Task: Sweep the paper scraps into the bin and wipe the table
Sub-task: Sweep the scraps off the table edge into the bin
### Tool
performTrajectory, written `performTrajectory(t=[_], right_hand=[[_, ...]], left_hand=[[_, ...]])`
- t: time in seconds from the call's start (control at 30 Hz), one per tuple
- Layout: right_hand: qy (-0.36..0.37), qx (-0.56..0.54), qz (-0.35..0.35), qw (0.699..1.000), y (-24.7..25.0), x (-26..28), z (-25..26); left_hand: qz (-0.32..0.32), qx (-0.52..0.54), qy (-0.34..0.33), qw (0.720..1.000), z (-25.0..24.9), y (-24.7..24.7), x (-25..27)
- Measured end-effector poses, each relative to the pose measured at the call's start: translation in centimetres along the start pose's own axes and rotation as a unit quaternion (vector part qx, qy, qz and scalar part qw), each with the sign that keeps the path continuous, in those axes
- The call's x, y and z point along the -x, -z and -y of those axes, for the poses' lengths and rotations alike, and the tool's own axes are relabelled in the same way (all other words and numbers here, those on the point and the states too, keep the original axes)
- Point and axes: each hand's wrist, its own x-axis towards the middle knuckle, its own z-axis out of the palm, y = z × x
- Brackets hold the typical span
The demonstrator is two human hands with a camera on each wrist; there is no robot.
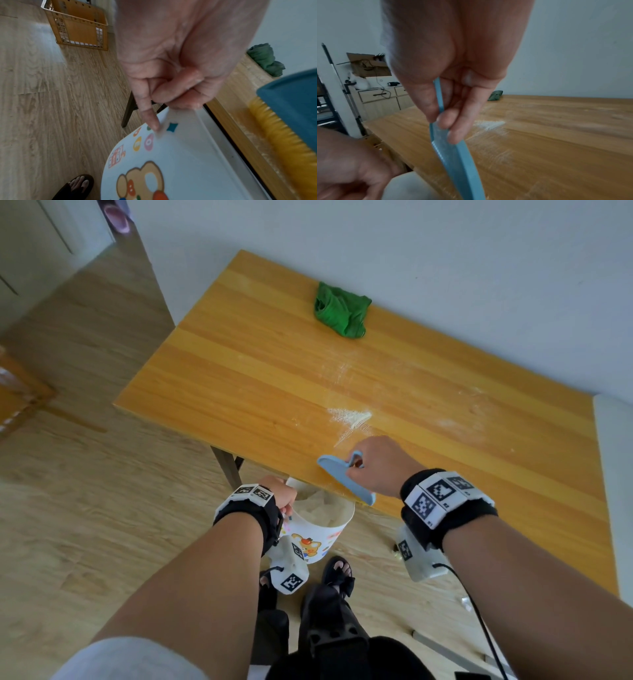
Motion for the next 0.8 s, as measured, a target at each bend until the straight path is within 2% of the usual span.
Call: performTrajectory(t=[0.1,0.3,0.43,0.5,0.6,0.73,0.8], right_hand=[[0.005,-0.006,0.008,1.0,-0.2,0.1,0.7],[0.034,-0.007,-0.073,0.997,1.3,0.8,0.5],[0.035,0.033,0.0,0.999,0.3,0.9,0.7],[0.034,0.021,-0.001,0.999,0.6,0.7,1.0],[0.028,-0.021,-0.076,0.997,1.9,0.1,0.3],[-0.019,0.048,-0.194,0.98,3.2,-1.1,-2.0],[-0.057,0.092,-0.191,0.976,3.0,-1.7,-3.0]], left_hand=[[-0.001,-0.005,0.001,1.0,0.0,-0.2,-0.2],[0.004,0.001,0.001,1.0,0.0,-0.3,0.0],[0.004,0.001,0.001,1.0,0.0,-0.2,0.0],[0.002,-0.001,0.004,1.0,0.1,-0.1,0.1],[0.009,0.003,0.004,1.0,0.0,0.0,0.3],[0.007,0.004,0.007,1.0,0.0,0.4,0.6],[0.008,0.007,0.008,1.0,0.0,0.5,0.6]])
